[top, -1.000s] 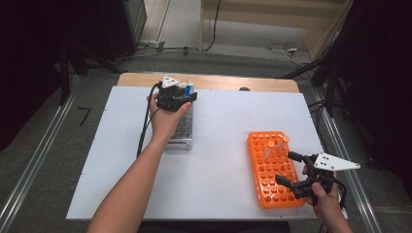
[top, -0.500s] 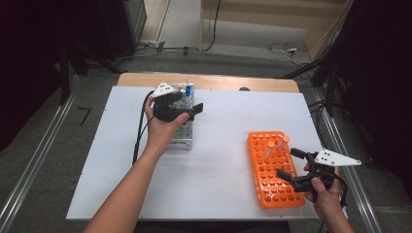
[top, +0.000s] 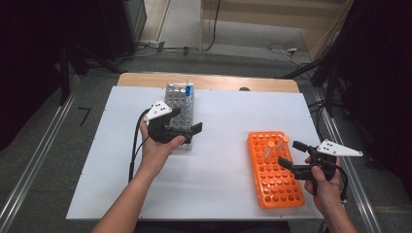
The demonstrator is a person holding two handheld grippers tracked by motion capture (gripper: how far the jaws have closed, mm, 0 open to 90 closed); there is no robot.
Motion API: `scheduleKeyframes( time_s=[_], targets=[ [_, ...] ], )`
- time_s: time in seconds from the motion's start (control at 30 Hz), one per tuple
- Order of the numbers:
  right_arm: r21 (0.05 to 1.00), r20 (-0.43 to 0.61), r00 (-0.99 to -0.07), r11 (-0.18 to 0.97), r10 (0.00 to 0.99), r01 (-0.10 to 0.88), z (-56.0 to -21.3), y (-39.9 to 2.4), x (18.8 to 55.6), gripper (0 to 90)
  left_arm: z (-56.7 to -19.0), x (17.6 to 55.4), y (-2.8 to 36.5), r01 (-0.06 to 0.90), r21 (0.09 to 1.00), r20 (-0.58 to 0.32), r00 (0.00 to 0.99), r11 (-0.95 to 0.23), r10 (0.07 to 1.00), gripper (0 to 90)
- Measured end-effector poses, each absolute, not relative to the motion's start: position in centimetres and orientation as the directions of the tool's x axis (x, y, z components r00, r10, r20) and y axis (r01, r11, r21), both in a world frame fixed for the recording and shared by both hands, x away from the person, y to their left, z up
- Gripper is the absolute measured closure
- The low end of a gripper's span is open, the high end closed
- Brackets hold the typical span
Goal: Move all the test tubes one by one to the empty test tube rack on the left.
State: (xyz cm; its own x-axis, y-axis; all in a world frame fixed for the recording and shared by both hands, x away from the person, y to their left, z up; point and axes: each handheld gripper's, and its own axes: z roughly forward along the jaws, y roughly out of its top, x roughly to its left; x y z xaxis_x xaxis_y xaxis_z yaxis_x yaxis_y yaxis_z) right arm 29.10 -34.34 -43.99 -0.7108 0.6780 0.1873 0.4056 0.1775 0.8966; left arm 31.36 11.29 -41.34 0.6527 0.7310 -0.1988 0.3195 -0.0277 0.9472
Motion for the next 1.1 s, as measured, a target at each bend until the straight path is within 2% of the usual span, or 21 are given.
scheduleKeyframes(
  time_s=[0.17,0.47,0.7,0.87,1.0,1.1],
  targets=[
    [0.893,0.198,-0.700,0.169,0.687,0.418,-43.8,-34.7,30.7,4.8,-41.7,30.4,10.7,0.315,0.948,-0.190,0.664,-0.041,0.723,0.0],
    [0.881,0.182,-0.692,0.196,0.698,0.430,-44.6,-34.8,33.5,14.3,-42.3,29.7,9.8,0.319,0.946,-0.195,0.682,-0.047,0.705,0.0],
    [0.858,0.200,-0.717,0.233,0.668,0.457,-46.7,-34.4,34.6,29.9,-42.4,29.5,9.3,0.321,0.946,-0.203,0.686,-0.040,0.699,0.0],
    [0.841,0.157,-0.724,0.293,0.672,0.454,-47.7,-33.6,34.3,43.3,-42.8,29.4,8.9,0.333,0.942,-0.211,0.689,-0.044,0.694,0.0],
    [0.844,0.141,-0.706,0.288,0.695,0.452,-47.9,-33.9,34.1,55.9,-43.1,29.3,8.6,0.337,0.940,-0.209,0.690,-0.052,0.693,0.0],
    [0.851,0.113,-0.698,0.294,0.708,0.436,-48.0,-33.9,33.8,62.0,-43.2,29.2,8.5,0.342,0.938,-0.214,0.689,-0.051,0.692,0.0]
  ],
)
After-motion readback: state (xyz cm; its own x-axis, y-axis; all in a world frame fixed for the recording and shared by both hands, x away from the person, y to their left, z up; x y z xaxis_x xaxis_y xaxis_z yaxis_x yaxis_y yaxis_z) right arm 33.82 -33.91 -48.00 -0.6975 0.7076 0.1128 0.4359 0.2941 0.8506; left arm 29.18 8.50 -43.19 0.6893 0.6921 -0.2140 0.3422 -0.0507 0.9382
